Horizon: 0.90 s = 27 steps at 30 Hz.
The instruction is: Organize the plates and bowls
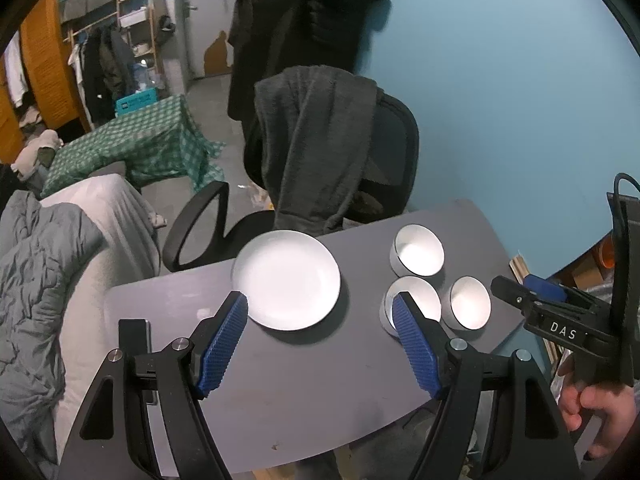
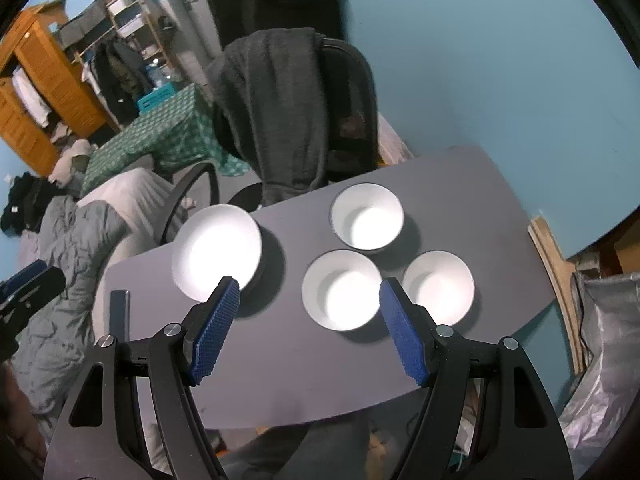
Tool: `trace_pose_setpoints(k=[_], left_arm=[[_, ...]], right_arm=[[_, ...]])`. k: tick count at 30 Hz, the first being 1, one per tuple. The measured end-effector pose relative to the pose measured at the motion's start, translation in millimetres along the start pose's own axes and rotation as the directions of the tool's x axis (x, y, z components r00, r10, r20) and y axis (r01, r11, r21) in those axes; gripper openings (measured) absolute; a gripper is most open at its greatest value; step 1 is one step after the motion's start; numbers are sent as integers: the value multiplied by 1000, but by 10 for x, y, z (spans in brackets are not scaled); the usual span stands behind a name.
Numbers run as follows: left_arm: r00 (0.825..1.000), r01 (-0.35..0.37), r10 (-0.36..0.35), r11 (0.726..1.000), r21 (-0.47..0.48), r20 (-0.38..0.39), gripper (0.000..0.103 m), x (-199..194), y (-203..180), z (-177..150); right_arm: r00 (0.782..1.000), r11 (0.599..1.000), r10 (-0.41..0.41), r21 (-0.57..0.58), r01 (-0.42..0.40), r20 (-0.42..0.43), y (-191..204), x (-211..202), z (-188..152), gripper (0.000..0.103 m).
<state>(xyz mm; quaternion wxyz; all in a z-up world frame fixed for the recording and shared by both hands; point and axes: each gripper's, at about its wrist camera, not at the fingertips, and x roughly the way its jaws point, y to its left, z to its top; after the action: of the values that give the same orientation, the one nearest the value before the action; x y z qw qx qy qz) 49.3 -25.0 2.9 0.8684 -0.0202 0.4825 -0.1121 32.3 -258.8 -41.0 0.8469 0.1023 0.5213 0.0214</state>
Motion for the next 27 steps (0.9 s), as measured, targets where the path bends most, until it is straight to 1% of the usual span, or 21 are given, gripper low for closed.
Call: trace_pose_setpoints(k=[7, 11, 16, 18, 23, 27], left_arm=[[999, 18, -17, 999, 30, -34, 76, 192, -239, 66], [998, 37, -36, 999, 22, -60, 76, 350, -378, 102], [995, 32, -30, 999, 24, -97, 76, 590, -574, 105], [992, 23, -20, 999, 22, -124, 76, 727, -644, 86], [981, 35, -39, 999, -23, -191, 76, 1145, -722, -19], [968, 7, -27, 997, -80, -248, 76, 1452, -720, -124]], right_arm=[[1000, 999, -21, 32, 22, -21, -229, 75, 14, 72], [999, 999, -24, 37, 25, -35, -390, 133, 42, 72], [998, 1000, -20, 21, 22, -63, -597, 286, 121, 72], [997, 1000, -17, 4, 17, -78, -675, 374, 155, 72], [991, 999, 8, -48, -14, -131, -824, 638, 236, 72], [985, 992, 39, -115, -59, -169, -859, 871, 299, 72]])
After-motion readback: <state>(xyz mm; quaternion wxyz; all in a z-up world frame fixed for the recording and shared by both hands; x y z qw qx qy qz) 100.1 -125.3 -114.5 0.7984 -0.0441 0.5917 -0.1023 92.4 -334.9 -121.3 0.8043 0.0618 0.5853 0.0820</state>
